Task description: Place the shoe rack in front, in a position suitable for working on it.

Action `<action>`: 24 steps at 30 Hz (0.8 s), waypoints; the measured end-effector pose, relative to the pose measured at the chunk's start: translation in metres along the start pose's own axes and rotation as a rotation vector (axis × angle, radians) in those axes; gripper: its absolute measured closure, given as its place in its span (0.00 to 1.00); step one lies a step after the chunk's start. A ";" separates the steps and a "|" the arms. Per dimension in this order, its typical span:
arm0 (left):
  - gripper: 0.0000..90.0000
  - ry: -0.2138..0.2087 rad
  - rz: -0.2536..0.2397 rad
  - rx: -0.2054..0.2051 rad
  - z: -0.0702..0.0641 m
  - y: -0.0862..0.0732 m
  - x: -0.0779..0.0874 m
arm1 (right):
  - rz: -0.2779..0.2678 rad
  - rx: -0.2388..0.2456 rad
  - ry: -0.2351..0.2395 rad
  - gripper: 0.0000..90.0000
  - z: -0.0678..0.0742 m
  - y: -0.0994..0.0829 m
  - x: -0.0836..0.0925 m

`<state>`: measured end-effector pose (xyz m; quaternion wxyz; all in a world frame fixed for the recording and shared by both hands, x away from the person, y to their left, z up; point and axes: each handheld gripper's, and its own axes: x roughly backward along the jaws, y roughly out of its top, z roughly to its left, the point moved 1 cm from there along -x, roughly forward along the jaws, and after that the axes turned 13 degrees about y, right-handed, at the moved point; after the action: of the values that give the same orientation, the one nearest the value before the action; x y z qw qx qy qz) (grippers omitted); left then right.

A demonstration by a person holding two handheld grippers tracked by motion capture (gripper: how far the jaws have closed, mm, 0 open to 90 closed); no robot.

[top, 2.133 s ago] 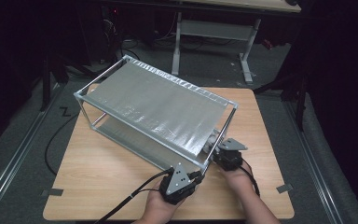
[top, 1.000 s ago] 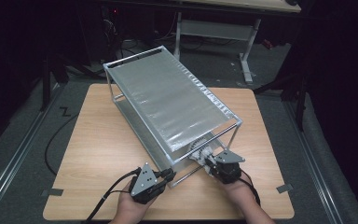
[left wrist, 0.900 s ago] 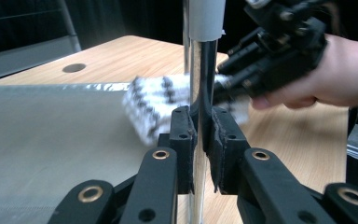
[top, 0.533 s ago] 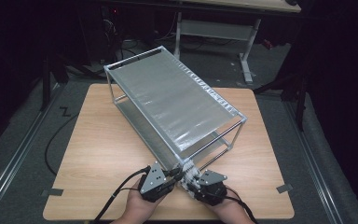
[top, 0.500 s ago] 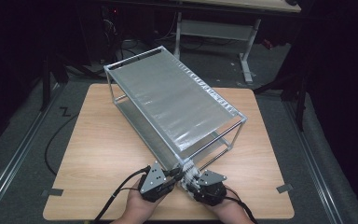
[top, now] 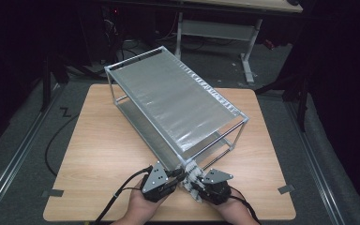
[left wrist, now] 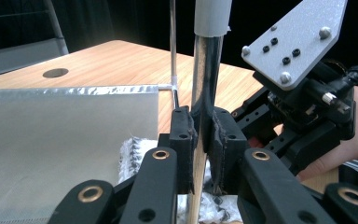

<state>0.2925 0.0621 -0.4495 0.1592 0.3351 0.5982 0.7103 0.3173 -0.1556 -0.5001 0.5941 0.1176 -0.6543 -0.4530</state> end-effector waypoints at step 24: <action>0.90 0.005 -0.002 0.029 -0.001 -0.002 0.001 | 0.019 -0.063 -0.104 0.80 -0.018 0.000 0.002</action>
<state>0.2913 0.0624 -0.4510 0.1533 0.3348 0.6093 0.7023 0.3327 -0.1653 -0.5009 0.5669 0.0688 -0.6708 -0.4732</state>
